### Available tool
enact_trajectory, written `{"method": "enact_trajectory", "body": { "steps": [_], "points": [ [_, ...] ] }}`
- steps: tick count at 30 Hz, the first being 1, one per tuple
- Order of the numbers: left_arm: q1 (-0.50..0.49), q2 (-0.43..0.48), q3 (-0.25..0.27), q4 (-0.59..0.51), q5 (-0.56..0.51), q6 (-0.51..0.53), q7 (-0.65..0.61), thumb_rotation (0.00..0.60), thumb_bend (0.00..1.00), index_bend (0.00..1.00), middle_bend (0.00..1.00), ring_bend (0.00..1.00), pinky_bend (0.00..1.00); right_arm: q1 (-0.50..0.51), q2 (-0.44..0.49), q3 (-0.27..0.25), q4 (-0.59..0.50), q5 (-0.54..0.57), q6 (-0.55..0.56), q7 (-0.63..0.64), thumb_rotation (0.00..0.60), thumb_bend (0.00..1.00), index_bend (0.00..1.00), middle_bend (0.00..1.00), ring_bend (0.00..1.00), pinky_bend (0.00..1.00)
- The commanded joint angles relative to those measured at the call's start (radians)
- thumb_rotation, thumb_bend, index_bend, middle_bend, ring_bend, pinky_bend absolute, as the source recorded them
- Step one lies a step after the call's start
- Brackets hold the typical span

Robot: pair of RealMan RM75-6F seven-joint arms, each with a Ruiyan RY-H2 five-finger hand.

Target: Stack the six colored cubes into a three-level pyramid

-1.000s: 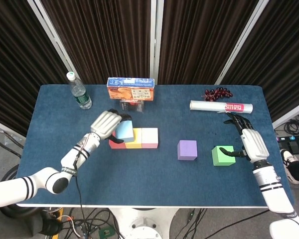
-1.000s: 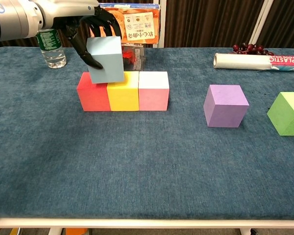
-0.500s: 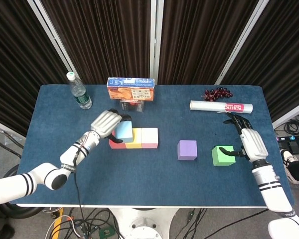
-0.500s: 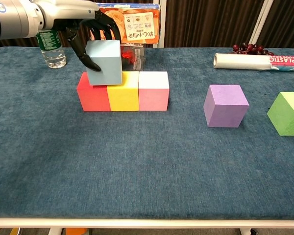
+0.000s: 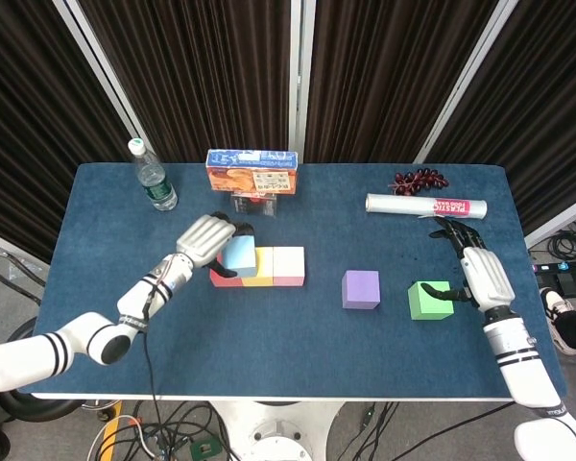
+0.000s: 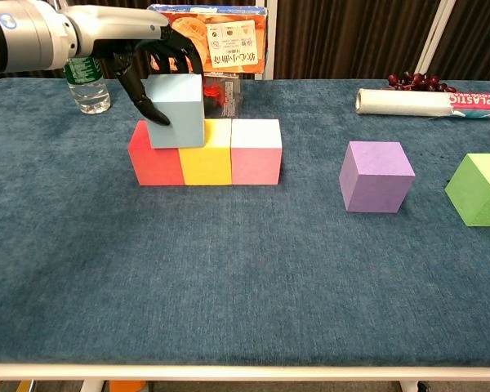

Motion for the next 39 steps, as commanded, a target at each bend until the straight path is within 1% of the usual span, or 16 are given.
{"method": "enact_trajectory", "body": {
  "steps": [1, 13, 21, 28, 39],
  "points": [
    [-0.002, 0.001, 0.0, 0.002, 0.0, -0.002, -0.005, 0.6, 0.13, 0.3, 0.49, 0.4, 0.21, 0.0, 0.0, 0.001, -0.001, 0.002, 0.0, -0.002, 0.6, 0.1, 0.0, 0.22, 0.0, 0.0],
    [-0.015, 0.02, 0.005, 0.008, 0.027, -0.017, -0.029, 0.6, 0.13, 0.29, 0.48, 0.39, 0.2, -0.002, -0.002, 0.004, -0.004, 0.01, 0.001, -0.01, 0.6, 0.1, 0.0, 0.22, 0.0, 0.0],
    [-0.016, 0.026, 0.012, 0.026, 0.064, -0.024, -0.072, 0.6, 0.13, 0.29, 0.46, 0.37, 0.19, -0.003, -0.003, 0.006, -0.012, 0.016, 0.004, -0.021, 0.6, 0.1, 0.0, 0.22, 0.0, 0.0],
    [-0.015, 0.03, 0.018, 0.028, 0.09, -0.025, -0.106, 0.6, 0.13, 0.29, 0.45, 0.36, 0.19, -0.005, -0.004, 0.007, -0.02, 0.02, 0.008, -0.03, 0.6, 0.1, 0.0, 0.22, 0.0, 0.0],
    [-0.02, 0.02, 0.023, 0.048, 0.092, -0.032, -0.119, 0.6, 0.13, 0.29, 0.45, 0.36, 0.19, -0.006, -0.004, 0.008, -0.022, 0.026, 0.008, -0.037, 0.6, 0.1, 0.0, 0.22, 0.0, 0.0]
  ]
}}
